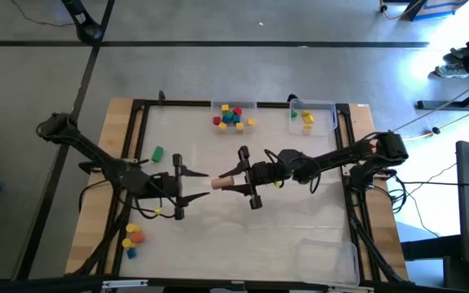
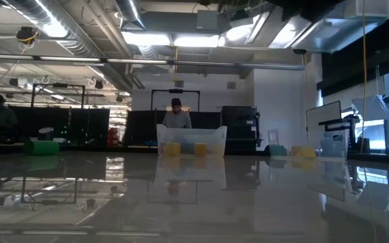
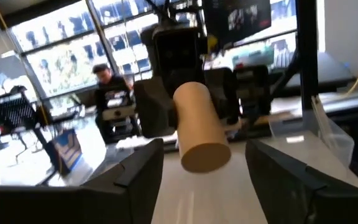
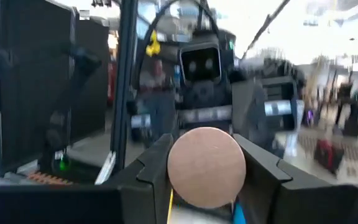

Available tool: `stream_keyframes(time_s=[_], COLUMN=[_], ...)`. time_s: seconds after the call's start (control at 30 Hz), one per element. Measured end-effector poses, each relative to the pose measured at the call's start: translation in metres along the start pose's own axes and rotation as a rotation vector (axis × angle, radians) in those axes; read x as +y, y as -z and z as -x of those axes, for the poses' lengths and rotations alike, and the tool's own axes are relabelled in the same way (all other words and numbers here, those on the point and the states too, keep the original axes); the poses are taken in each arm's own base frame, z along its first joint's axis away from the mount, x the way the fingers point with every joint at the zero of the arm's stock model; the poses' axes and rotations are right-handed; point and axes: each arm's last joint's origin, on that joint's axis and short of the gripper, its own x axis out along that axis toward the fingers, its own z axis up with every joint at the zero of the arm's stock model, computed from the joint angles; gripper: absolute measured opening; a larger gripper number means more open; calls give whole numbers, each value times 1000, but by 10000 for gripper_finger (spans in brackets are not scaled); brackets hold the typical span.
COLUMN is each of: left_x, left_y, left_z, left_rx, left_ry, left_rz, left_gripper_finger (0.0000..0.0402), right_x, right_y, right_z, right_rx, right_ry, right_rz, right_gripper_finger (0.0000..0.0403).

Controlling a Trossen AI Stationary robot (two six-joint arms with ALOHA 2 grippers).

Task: Sort blocks by size
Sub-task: Put the cylinder brown block into the bottom right transparent bin

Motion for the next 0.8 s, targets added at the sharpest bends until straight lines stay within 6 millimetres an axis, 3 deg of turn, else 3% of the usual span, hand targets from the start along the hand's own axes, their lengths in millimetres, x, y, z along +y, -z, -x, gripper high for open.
stream_keyframes(time_s=[0.27, 0.43, 0.8], left_x=[14, 19, 19], left_y=[0, 6, 15], left_z=[41, 51, 50], left_rx=[154, 218, 264], left_ry=[-44, -40, -52], left_rz=[53, 113, 95], left_gripper_finger=[214, 214, 214], right_x=[2, 9, 72], right_y=[-21, -31, -44], right_z=[24, 47, 77], right_rx=[301, 519, 795], right_ry=[-24, -10, 49], right_rz=[-131, -310, -591], right_gripper_finger=[138, 139, 138])
